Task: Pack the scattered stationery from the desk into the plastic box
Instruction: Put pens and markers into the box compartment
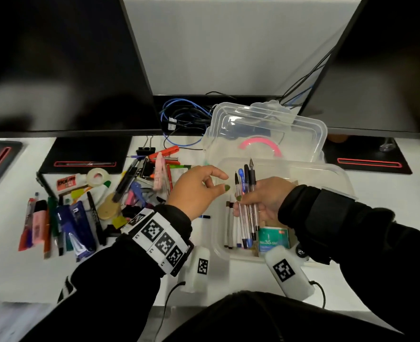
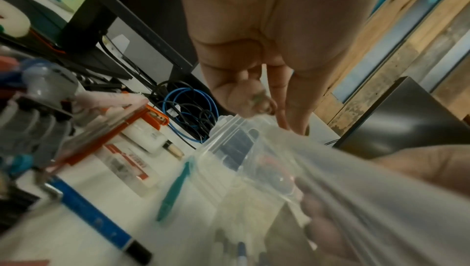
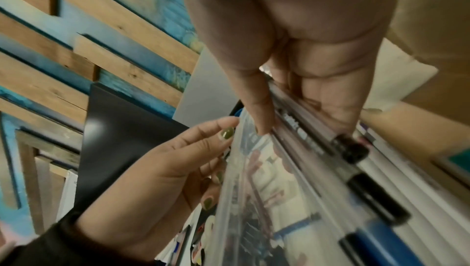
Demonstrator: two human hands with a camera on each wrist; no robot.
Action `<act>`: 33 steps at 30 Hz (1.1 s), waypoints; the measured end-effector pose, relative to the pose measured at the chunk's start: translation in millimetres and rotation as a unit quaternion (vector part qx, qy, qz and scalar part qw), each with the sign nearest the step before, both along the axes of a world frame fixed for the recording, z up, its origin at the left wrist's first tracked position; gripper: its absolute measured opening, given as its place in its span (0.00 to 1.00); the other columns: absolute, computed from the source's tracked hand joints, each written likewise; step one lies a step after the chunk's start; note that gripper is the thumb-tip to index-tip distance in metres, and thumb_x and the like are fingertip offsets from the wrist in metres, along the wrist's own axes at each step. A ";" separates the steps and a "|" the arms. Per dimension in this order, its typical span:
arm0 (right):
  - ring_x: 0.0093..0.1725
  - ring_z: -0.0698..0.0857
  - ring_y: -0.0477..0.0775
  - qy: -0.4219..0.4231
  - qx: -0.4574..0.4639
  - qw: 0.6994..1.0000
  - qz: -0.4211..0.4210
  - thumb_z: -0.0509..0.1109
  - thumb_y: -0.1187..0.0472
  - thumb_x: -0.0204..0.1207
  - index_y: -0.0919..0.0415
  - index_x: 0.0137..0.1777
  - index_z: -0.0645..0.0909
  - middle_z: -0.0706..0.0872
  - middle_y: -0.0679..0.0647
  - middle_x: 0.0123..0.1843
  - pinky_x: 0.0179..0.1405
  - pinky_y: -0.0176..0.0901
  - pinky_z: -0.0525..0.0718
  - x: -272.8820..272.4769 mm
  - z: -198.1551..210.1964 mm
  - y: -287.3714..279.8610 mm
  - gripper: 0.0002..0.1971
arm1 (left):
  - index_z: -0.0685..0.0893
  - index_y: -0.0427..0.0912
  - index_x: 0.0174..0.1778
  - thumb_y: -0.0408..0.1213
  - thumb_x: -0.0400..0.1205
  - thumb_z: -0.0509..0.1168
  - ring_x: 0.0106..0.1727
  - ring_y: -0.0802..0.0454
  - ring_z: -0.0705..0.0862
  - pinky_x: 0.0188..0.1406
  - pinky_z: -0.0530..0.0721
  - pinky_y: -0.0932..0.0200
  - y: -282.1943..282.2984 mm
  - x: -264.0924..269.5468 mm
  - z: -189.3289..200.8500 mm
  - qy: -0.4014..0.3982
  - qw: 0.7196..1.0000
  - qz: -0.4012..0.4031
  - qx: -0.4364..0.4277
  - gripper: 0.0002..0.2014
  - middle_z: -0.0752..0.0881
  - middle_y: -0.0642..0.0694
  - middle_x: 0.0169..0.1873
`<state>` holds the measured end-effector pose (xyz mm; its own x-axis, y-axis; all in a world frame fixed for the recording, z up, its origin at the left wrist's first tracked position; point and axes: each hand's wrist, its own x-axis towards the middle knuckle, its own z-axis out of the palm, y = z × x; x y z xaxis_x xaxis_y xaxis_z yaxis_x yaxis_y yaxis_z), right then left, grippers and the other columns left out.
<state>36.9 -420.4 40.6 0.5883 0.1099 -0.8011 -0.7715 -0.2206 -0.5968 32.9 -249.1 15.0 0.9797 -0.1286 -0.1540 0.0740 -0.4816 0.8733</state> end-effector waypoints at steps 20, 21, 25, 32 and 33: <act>0.72 0.73 0.66 0.154 -0.115 0.981 0.004 0.60 0.70 0.82 0.69 0.75 0.66 0.74 0.67 0.71 0.66 0.62 0.75 18.2 -33.0 44.7 0.21 | 0.80 0.56 0.64 0.27 0.79 0.67 0.29 0.44 0.85 0.30 0.88 0.48 21.9 9.8 -6.2 0.158 0.974 -0.071 -0.147 0.22 0.81 0.40 0.37; 0.73 0.71 0.67 0.166 -0.122 0.979 0.004 0.60 0.71 0.82 0.70 0.76 0.64 0.70 0.67 0.74 0.67 0.63 0.74 20.1 -34.2 45.8 0.23 | 0.80 0.56 0.64 0.28 0.79 0.68 0.29 0.44 0.85 0.30 0.88 0.49 22.0 10.5 -6.4 0.159 0.974 -0.073 -0.146 0.22 0.81 0.40 0.36; 0.72 0.74 0.68 0.192 -0.143 0.970 0.045 0.61 0.69 0.81 0.71 0.76 0.65 0.73 0.66 0.73 0.68 0.61 0.77 20.6 -28.7 44.8 0.23 | 0.80 0.55 0.64 0.29 0.79 0.68 0.29 0.45 0.85 0.29 0.88 0.49 22.2 11.9 -7.2 0.159 0.974 -0.077 -0.142 0.21 0.82 0.40 0.35; 0.81 0.61 0.62 0.205 -0.083 0.975 0.035 0.48 0.57 0.86 0.68 0.80 0.58 0.62 0.63 0.81 0.77 0.57 0.60 20.8 -30.3 30.9 0.25 | 0.81 0.55 0.63 0.28 0.79 0.68 0.29 0.44 0.85 0.28 0.87 0.51 22.0 12.7 -9.8 0.154 0.974 -0.075 -0.147 0.21 0.81 0.37 0.37; 0.77 0.67 0.61 0.198 -0.079 0.976 0.053 0.48 0.56 0.86 0.65 0.78 0.63 0.68 0.63 0.78 0.73 0.57 0.66 23.0 -27.4 30.6 0.23 | 0.81 0.55 0.63 0.28 0.79 0.68 0.29 0.44 0.85 0.28 0.87 0.51 22.0 12.7 -10.2 0.153 0.974 -0.074 -0.147 0.21 0.81 0.37 0.37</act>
<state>59.9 -389.8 13.2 0.2211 0.0100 -0.9752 -0.9024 -0.3772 -0.2084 45.6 -227.1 4.8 0.8607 -0.3486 -0.3710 0.3013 -0.2385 0.9232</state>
